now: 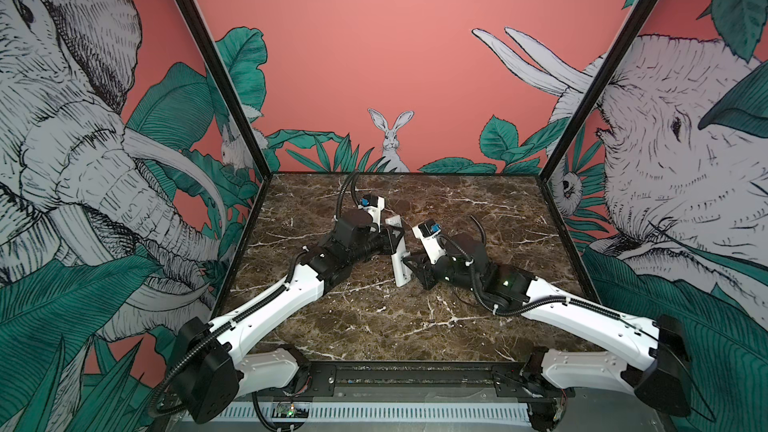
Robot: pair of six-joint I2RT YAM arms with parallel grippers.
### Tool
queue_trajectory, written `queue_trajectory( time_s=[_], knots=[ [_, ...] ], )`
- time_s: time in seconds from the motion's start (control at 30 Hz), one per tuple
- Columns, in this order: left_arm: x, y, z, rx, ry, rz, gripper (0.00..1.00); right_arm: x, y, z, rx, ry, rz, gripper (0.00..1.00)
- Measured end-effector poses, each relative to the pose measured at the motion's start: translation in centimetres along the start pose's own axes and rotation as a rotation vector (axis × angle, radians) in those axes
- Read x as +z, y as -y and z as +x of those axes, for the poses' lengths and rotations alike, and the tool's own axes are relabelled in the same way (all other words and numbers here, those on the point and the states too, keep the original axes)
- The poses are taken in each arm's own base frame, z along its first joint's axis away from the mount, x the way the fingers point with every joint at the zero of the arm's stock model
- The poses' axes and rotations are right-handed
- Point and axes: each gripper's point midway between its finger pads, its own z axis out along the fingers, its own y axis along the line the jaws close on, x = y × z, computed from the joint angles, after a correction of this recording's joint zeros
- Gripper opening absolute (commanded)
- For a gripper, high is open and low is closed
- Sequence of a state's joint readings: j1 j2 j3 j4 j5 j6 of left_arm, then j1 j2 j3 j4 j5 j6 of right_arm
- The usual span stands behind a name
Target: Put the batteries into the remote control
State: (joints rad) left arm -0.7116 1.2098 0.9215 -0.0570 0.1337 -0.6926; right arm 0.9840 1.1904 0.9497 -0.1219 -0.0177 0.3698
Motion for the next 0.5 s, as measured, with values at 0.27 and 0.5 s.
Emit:
queue_trajectory(
  time_s=[0.27, 0.5],
  knots=[
    [-0.2, -3.2, 0.5, -0.032, 0.000, -0.060, 0.00, -1.0, 1.5, 1.1, 0.006, -0.030, 0.077, 0.11],
    [-1.5, -5.2, 0.7, -0.057, 0.020, -0.067, 0.00, -1.0, 4.7, 4.4, 0.052, -0.121, 0.186, 0.11]
  ],
)
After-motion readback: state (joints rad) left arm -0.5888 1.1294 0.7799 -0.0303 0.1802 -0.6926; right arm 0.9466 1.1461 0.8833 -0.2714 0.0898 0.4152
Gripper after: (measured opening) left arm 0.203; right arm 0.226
